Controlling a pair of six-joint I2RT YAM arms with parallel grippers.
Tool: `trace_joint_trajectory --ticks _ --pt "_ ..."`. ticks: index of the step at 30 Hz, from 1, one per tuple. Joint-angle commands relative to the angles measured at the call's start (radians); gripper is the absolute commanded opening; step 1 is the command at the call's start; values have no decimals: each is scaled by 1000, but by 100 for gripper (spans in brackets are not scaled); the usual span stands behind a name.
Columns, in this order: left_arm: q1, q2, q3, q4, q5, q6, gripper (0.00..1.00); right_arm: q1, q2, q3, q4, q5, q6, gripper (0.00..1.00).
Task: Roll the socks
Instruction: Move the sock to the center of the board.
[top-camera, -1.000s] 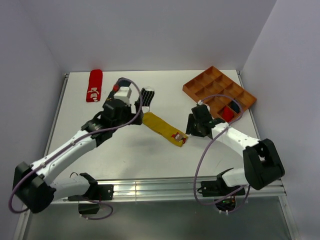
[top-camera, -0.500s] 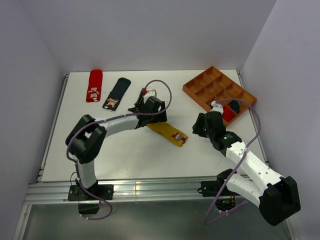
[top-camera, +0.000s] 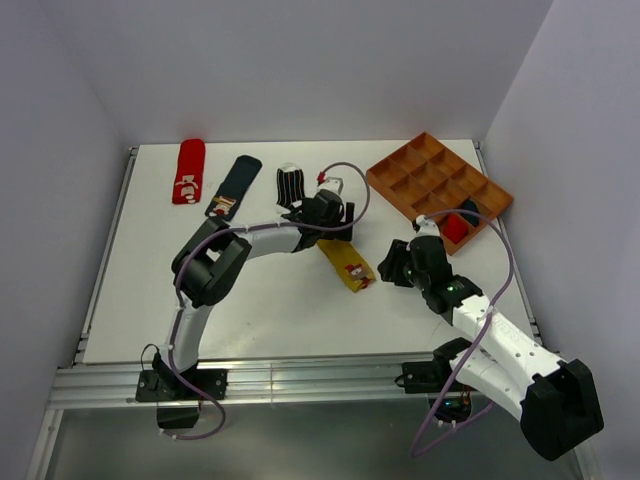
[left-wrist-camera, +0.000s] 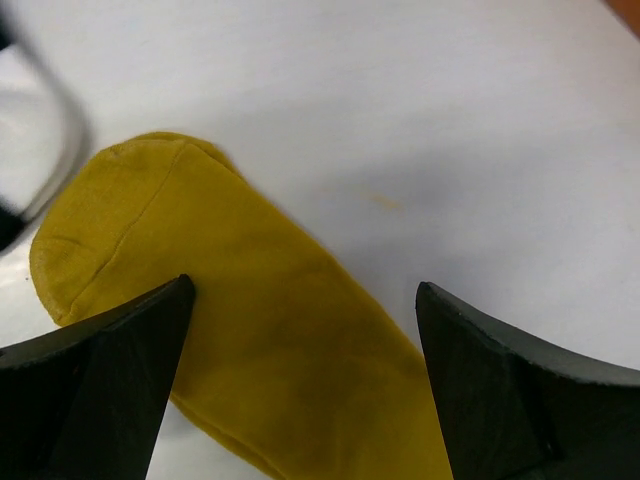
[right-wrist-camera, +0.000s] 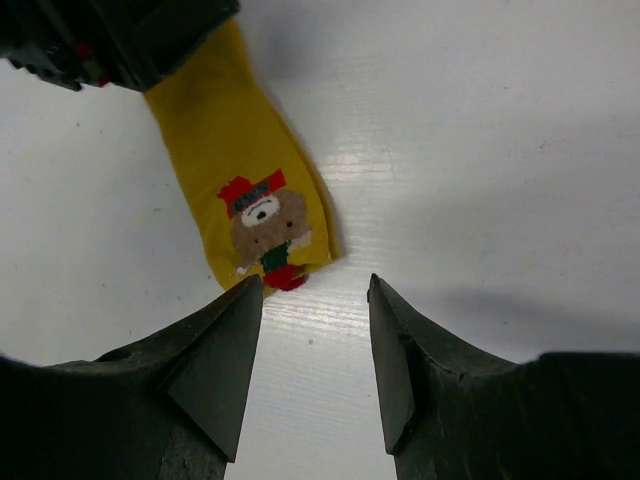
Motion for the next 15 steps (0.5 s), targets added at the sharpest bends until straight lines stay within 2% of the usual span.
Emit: trace_joint_trajectory --ticks 1,4,7,9,11,15 --pt "-36 66 -3 131 206 229 99 -5 -27 -15 77 -22 -28 54" --pt "-40 17 -64 262 277 291 100 -3 -6 -11 92 -66 -34 54" --pt "-37 -95 -139 342 225 276 99 -3 48 22 97 -90 -62 54" --pt "-29 -184 -179 354 213 238 100 -3 115 46 106 -124 -77 52" --pt "-15 -271 -202 340 137 175 99 -3 196 81 118 -159 -80 50" --pt "26 -399 -241 241 65 60 99 10 336 154 103 -193 -69 44"
